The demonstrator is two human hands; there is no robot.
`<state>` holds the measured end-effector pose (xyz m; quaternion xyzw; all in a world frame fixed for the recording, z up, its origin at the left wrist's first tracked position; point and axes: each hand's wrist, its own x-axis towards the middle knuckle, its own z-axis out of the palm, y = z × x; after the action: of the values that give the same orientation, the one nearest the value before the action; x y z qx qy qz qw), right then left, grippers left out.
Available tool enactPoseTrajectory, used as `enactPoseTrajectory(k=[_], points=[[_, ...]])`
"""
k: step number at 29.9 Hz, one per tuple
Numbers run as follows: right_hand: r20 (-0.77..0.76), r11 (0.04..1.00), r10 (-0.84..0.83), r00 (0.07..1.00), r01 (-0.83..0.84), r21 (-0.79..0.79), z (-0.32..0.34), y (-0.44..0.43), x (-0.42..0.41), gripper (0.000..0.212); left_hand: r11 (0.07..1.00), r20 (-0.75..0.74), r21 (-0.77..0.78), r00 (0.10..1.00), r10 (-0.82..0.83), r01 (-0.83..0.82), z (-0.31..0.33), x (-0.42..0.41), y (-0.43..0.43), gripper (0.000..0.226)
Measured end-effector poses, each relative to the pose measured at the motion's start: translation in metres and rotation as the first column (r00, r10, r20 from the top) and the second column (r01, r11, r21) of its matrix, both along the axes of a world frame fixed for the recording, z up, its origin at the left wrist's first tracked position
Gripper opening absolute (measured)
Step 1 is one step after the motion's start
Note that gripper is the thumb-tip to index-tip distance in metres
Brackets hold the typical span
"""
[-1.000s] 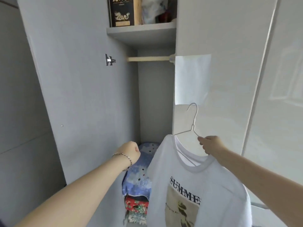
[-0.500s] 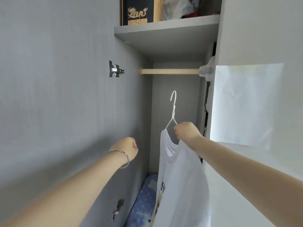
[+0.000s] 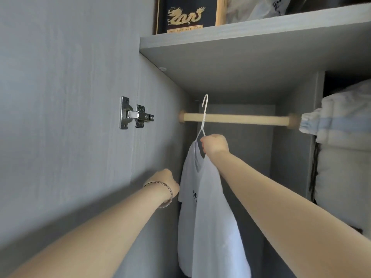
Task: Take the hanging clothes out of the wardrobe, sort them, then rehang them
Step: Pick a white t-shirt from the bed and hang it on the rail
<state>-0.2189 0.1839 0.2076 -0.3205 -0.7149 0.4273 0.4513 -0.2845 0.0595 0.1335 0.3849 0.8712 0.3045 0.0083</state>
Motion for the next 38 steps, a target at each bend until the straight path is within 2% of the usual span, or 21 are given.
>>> enactPoseTrajectory(k=[3, 5, 8, 12, 14, 16, 18, 20, 25, 29, 31, 35, 38], points=[[0.021, 0.999, -0.03, 0.999, 0.029, 0.045, 0.023, 0.0, -0.026, 0.029, 0.998, -0.07, -0.06, 0.997, -0.024, 0.019, 0.015, -0.011, 0.013, 0.023], [0.014, 0.998, -0.056, 0.998, 0.055, 0.039, 0.023, 0.005, -0.045, 0.022, 0.995, -0.126, -0.099, 0.992, -0.027, 0.015, 0.024, -0.018, 0.018, 0.01], [0.014, 0.996, -0.092, 0.996, 0.092, -0.013, 0.008, 0.019, -0.076, 0.033, 0.995, -0.186, -0.09, 0.982, 0.019, -0.036, 0.032, -0.029, 0.022, 0.023], [0.083, 0.998, -0.055, 0.995, 0.057, -0.02, -0.017, 0.032, -0.1, 0.022, 0.993, -0.236, -0.095, 0.971, 0.045, -0.07, 0.034, -0.038, 0.022, 0.026], [0.116, 0.999, -0.015, 0.993, 0.01, 0.037, -0.025, 0.033, -0.107, 0.038, 0.993, -0.266, -0.096, 0.963, 0.047, -0.075, 0.033, -0.04, 0.021, 0.026], [0.18, 0.996, 0.022, 0.983, -0.037, 0.083, -0.027, 0.029, -0.105, 0.041, 0.991, -0.298, -0.1, 0.953, 0.053, -0.087, 0.032, -0.037, 0.017, 0.028], [0.239, 0.986, 0.118, 0.964, -0.143, 0.088, -0.027, 0.025, -0.095, 0.028, 0.99, -0.358, -0.093, 0.932, 0.065, -0.105, 0.031, -0.033, 0.013, 0.026], [0.337, 0.977, 0.152, 0.929, -0.193, 0.093, -0.031, 0.021, -0.076, 0.044, 0.989, -0.436, -0.077, 0.897, 0.077, -0.123, 0.029, -0.025, 0.007, 0.026], [0.493, 0.969, 0.058, 0.868, -0.167, 0.18, -0.06, 0.008, -0.009, 0.038, 0.998, -0.575, -0.037, 0.818, 0.027, -0.059, 0.021, 0.013, 0.0, 0.025], [0.652, 0.995, 0.083, 0.753, -0.093, -0.019, -0.098, 0.004, 0.036, 0.02, 0.965, -0.497, -0.263, 0.854, -0.157, 0.025, -0.001, 0.05, -0.005, 0.022], [0.675, 0.998, 0.059, 0.735, -0.042, -0.041, -0.112, -0.002, 0.056, 0.023, 0.931, -0.396, -0.361, 0.894, -0.211, 0.059, -0.014, 0.067, -0.01, 0.021], [0.73, 0.994, 0.088, 0.678, -0.012, -0.109, -0.128, -0.044, 0.105, 0.023, 0.907, -0.235, -0.397, 0.94, -0.249, 0.141, -0.038, 0.098, -0.027, 0.006], [0.762, 0.991, 0.098, 0.64, 0.009, -0.135, -0.139, -0.08, 0.151, 0.026, 0.886, -0.18, -0.404, 0.929, -0.323, 0.23, -0.055, 0.124, -0.042, 0.018]])
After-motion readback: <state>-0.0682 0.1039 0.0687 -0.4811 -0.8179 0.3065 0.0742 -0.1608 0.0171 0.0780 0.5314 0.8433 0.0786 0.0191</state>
